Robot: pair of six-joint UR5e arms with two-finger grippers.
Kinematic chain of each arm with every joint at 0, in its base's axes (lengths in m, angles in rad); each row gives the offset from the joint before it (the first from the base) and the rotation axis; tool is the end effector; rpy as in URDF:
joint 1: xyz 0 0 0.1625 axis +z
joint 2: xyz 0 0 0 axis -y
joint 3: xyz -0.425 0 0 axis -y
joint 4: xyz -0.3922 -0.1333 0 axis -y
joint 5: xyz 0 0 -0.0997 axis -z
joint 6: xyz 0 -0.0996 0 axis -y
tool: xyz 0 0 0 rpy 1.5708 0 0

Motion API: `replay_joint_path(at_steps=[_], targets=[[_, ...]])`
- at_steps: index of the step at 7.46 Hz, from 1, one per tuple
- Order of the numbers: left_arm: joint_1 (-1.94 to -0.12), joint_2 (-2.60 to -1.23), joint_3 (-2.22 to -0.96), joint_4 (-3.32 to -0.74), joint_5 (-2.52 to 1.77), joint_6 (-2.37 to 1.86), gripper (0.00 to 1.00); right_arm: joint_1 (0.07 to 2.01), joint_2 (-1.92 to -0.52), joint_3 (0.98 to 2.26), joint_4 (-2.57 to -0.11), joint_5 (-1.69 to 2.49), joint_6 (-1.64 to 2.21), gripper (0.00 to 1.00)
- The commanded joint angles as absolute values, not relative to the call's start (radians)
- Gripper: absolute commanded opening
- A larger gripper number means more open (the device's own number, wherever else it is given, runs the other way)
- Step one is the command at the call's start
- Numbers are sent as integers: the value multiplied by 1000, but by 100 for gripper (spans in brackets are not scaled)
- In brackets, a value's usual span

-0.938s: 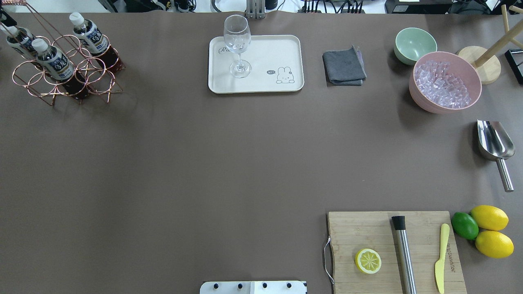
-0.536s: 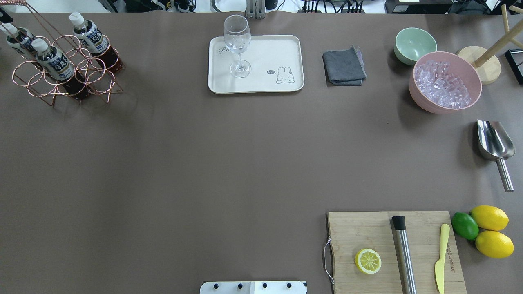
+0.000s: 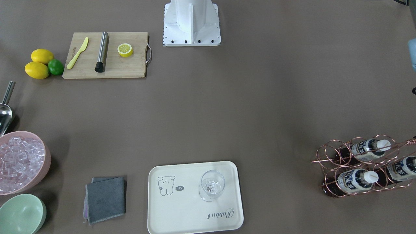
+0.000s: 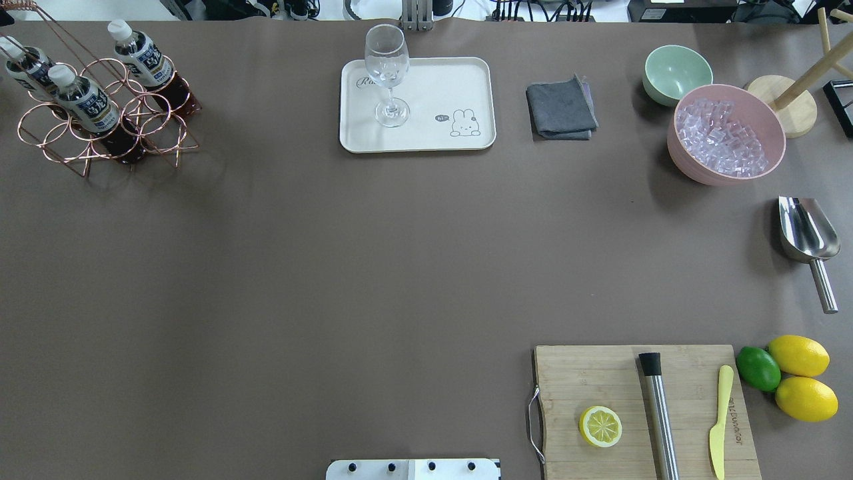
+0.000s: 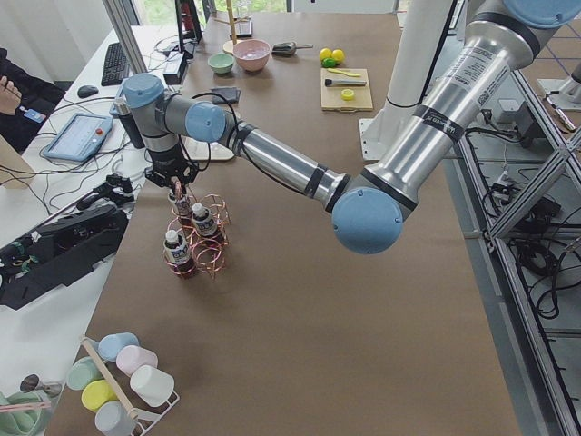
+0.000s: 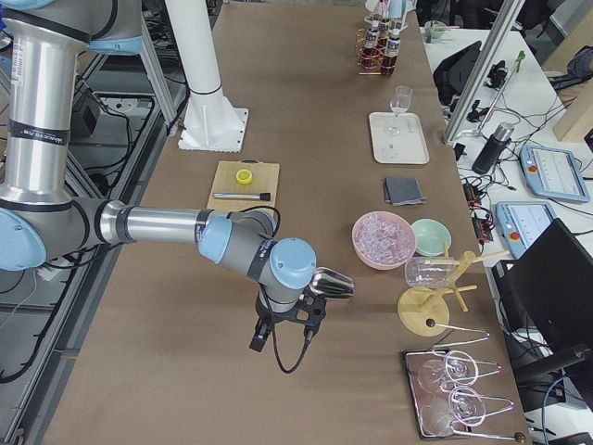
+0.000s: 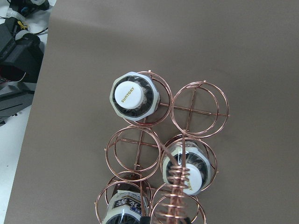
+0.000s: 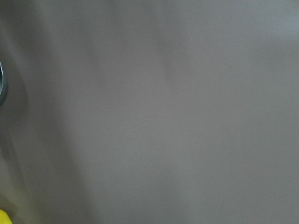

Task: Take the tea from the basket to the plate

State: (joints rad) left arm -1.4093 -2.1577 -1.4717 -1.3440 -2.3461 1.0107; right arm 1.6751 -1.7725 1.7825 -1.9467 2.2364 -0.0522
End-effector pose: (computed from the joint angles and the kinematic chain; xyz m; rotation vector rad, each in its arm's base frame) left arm 0.0492 -0.6977 0.3756 0.5801 0.6409 1.2048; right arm 0.1101 -0.3626 0.6838 -0.2999 -0.6840 0.1714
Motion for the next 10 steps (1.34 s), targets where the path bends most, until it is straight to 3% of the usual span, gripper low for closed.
replay_joint_path(at_steps=[1, 2, 4, 8, 10], targets=[[-1437, -2152, -1666, -1140, -2379, 1009, 0, 1675, -1772, 1767, -1947, 2217, -52, 100], [-1436, -2154, -1806, -977, -2373, 1009, 0, 1675, -1772, 1761, -1947, 2211, -52, 100], [-1436, -2172, -1960, -863, -2382, 997, 0, 1675, -1767, 1763, -1947, 2210, -60, 100], [-1344, -2181, -2158, -795, -2517, 832, 0, 1675, -1766, 1773, -1945, 2212, -58, 100], [-1273, -2218, -2169, -802, -2523, 728, 0, 1677, -1767, 1769, -1892, 2210, -55, 100]])
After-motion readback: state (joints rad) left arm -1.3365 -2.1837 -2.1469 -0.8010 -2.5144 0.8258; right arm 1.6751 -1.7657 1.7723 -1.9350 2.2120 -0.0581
